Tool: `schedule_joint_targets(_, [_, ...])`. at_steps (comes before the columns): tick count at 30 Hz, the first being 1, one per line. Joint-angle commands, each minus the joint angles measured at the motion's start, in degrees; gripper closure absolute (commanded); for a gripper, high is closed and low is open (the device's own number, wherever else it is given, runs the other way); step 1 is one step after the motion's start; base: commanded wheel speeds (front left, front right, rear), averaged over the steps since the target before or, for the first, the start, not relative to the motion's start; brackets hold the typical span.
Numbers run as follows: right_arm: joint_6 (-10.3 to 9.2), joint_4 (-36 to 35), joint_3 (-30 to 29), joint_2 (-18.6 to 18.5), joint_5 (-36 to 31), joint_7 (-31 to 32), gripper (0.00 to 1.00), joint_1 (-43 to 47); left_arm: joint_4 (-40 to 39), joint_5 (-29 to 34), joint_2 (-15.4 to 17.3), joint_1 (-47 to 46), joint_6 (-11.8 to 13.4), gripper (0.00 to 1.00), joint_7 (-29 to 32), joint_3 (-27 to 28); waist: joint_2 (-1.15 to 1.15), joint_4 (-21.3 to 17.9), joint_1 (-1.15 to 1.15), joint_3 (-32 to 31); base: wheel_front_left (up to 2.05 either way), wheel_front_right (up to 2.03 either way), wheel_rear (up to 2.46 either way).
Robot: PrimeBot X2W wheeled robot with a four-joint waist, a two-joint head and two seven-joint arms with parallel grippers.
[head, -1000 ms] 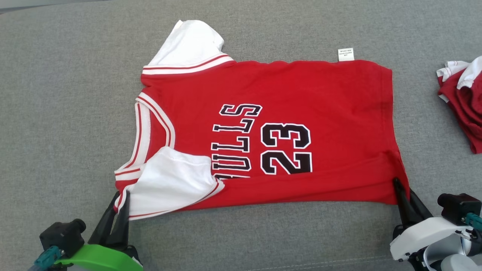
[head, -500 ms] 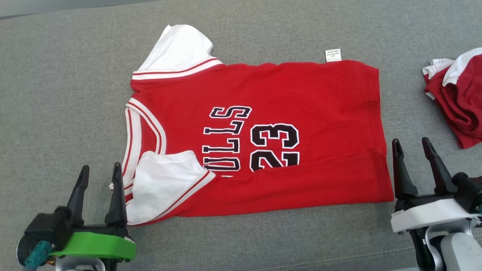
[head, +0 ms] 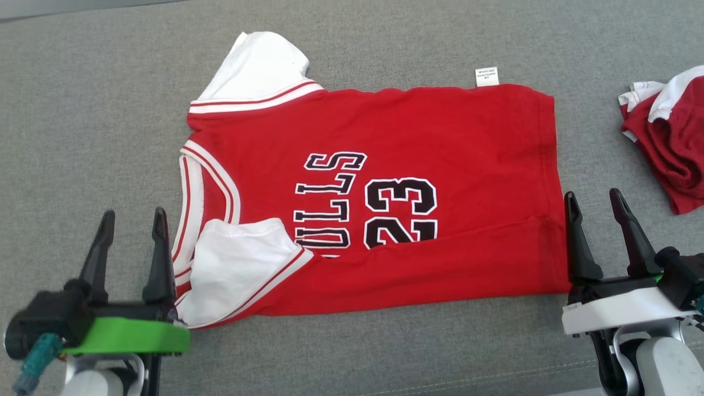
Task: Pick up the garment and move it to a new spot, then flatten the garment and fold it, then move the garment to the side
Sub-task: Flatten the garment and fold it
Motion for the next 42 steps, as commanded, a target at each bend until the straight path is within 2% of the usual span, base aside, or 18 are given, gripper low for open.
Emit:
schedule_joint_targets(1, [-0.08,-0.57,0.07,0.16,0.04,-0.15,0.0,-0.76,-0.74,0.79,1.05,-3.99,-0.48,0.0,-0.03,0.12,0.0,-0.2,0.0,1.48,0.0,0.0,0.0])
schedule_joint_targets(6, [-0.08,-1.35,0.99,0.51,0.17,-0.21,0.0,-3.67,-0.12,1.53,2.86,-16.48,-3.01,0.0,1.95,-0.72,0.0,-1.25,0.0,5.55,0.0,0.0,0.0])
schedule_joint_targets(7, [-0.08,-1.35,0.99,0.51,0.17,-0.21,0.0,-3.67,-0.12,1.53,2.86,-16.48,-3.01,0.0,1.95,-0.72,0.0,-1.25,0.0,5.55,0.0,0.0,0.0])
schedule_joint_targets(8, [-0.08,-1.37,1.41,0.5,0.24,-0.42,0.0,-5.21,1.69,1.29,3.36,-22.45,-4.36,0.0,3.27,-1.23,0.0,-1.85,0.0,7.36,0.0,0.0,0.0])
schedule_joint_targets(12, [-0.08,-1.07,2.96,0.75,0.45,-0.68,0.0,-8.57,8.7,-0.1,3.89,-34.48,-7.33,0.0,6.51,-2.24,0.0,-3.58,0.0,11.01,0.0,0.0,0.0])
schedule_joint_targets(17, [-0.09,0.19,5.28,1.16,0.69,-1.35,0.0,-12.4,21.71,-2.8,4.53,-46.03,-9.85,0.0,11.05,-4.92,0.0,-6.09,0.0,14.36,0.0,0.0,0.0])
schedule_joint_targets(24, [-0.09,1.88,7.75,1.74,1.46,-2.13,0.0,-15.79,37.96,-6.38,5.93,-56.63,-10.81,0.0,15.51,-9.56,0.0,-8.66,0.0,17.41,0.0,0.0,0.0])
schedule_joint_targets(33, [-0.08,3.59,8.28,1.1,2.76,-2.52,0.0,-18.04,49.06,-13.11,8.32,-61.55,-10.84,0.0,17.91,-16.46,0.0,-10.06,0.0,18.2,0.0,0.0,0.0])
schedule_joint_targets(35, [-0.08,3.87,7.97,0.69,3.33,-2.48,0.0,-18.63,50.98,-13.96,8.63,-61.74,-10.8,0.29,17.66,-17.38,0.0,-10.06,0.0,18.05,0.0,0.0,0.0])
schedule_joint_targets(36, [-0.09,4.01,7.72,0.4,3.67,-2.45,0.0,-19.13,51.65,-14.48,8.51,-61.8,-10.78,1.0,17.64,-17.89,0.0,-10.01,0.0,17.98,0.0,0.0,0.0])
schedule_joint_targets(42, [-0.08,6.82,6.44,-2.75,5.95,-0.99,0.0,-24.77,53.21,-17.1,7.99,-62.78,-10.78,1.0,15.3,-21.11,0.0,-8.89,0.0,17.44,0.0,0.0,0.0])
